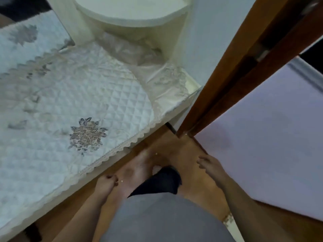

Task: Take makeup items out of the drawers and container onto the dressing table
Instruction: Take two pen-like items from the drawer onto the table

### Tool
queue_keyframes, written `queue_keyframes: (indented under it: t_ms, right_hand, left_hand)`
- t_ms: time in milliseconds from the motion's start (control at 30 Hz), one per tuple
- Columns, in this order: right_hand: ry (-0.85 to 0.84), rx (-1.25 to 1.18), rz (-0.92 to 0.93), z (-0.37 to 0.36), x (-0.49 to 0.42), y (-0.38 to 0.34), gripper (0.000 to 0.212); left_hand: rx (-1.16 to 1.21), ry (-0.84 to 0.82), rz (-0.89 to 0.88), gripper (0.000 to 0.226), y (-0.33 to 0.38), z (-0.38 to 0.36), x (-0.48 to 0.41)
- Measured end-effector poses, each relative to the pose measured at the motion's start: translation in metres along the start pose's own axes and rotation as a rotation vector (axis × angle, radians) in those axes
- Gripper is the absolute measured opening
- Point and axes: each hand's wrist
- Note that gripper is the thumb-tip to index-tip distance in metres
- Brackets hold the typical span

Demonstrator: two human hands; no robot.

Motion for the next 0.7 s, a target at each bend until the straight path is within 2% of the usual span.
queue_keyframes:
  t_ms: [67,133,233,400,500,567,700]
  right_hand:
    - [-0.074,0.108,0.069,0.011,-0.021,-0.03,0.013]
    - [-0.134,0.125,0.136,0.02,-0.04,-0.053,0.01]
    - [-0.232,0.102,0.134,0.028,-0.065,-0.078,0.026]
    - [-0.468,-0.202,-0.022,0.016,-0.1,-0.105,0.04]
    - [-0.57,-0.289,-0.051,0.001,-0.12,-0.117,0.056]
    - [-0.612,-0.373,-0.062,-0.009,-0.13,-0.125,0.073]
    - [-0.617,-0.615,-0.1,-0.025,-0.148,-0.138,0.042]
  left_hand:
    - [0.085,0.049,0.049,0.021,0.007,-0.011,0.001]
    - [0.137,0.071,0.034,0.024,0.018,-0.024,0.004]
    - [0.046,0.141,-0.034,0.015,0.04,-0.036,0.019]
    - [-0.01,0.389,-0.288,0.024,0.081,-0.054,0.074]
    - [-0.226,0.552,-0.534,0.031,0.094,-0.068,0.081]
    - [-0.348,0.586,-0.613,0.039,0.1,-0.075,0.067]
    - [-0.384,0.539,-0.579,0.046,0.107,-0.092,0.03]
Point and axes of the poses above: each hand's wrist, its own x-axis away from the middle knuckle, its own z-axis out of the back of the hand, y = z × x, and after that the axes turned 15 degrees about x, right-handed
